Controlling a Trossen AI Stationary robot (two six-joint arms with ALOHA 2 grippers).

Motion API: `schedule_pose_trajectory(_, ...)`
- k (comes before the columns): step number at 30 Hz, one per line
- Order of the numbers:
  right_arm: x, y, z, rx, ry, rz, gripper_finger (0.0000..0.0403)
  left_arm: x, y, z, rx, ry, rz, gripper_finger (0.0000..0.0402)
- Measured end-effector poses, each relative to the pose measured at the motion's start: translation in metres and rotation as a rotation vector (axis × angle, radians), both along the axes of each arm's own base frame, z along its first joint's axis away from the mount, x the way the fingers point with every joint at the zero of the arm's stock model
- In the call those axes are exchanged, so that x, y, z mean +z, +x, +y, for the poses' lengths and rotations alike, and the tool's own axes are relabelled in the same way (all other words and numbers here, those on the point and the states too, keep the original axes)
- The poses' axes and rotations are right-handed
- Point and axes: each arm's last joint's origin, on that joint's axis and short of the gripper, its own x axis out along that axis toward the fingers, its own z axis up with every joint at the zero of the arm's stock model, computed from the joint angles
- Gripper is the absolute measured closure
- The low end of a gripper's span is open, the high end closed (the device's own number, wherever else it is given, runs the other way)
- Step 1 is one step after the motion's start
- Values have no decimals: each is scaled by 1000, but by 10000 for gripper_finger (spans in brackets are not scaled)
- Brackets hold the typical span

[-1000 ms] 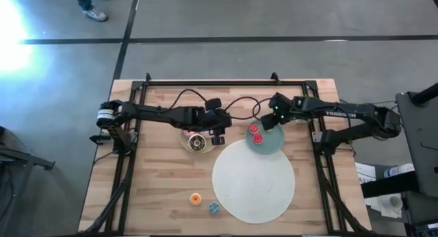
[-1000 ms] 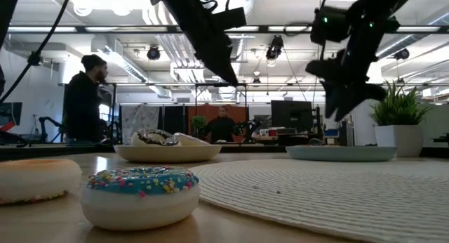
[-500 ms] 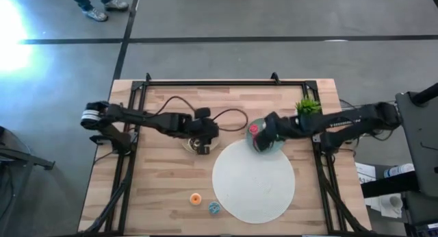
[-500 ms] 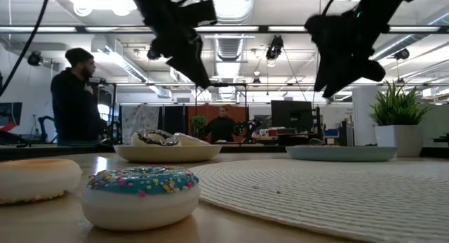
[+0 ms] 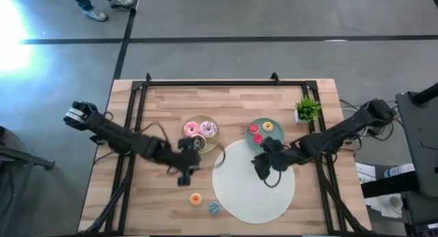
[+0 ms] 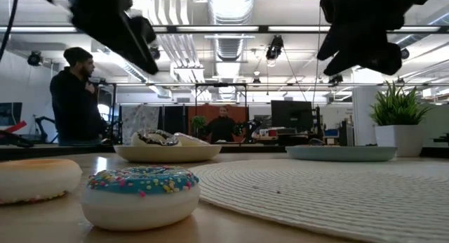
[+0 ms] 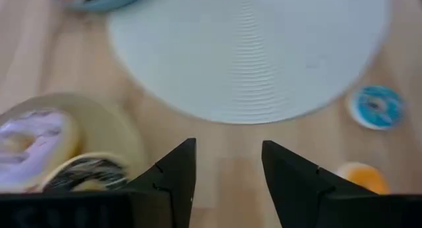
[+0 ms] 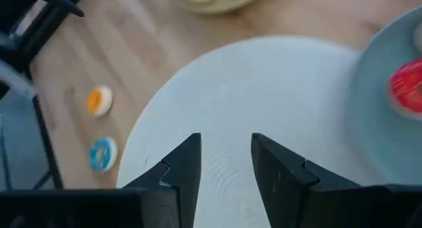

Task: Pick & Place donuts
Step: Put the small orange donut on the blue plate

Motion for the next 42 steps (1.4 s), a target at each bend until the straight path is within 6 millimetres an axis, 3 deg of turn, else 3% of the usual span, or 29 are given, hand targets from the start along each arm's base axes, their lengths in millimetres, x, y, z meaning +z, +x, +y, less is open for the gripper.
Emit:
schedule_pose_trajectory(11, -19, 18, 56, 132, 19, -13, 277, -21, -41, -106, -250, 66, 24, 255)
schedule_pose_trajectory(19, -21, 39, 74, 187, -10, 20, 277, -49, -22, -150, -333, 138, 95, 255)
schedule_pose_trajectory(24, -14, 44, 78, 197, -21, 31, 277, -64, -11, -160, -333, 188, 153, 255)
schedule_pose_trajectory(30, -6, 41, 76, 170, -52, 16, 277, -71, -9, -153, -219, 226, 151, 260)
schedule_pose_trajectory(42, -16, 35, 72, 123, -30, 43, 277, -85, -5, -152, -291, 234, 215, 300)
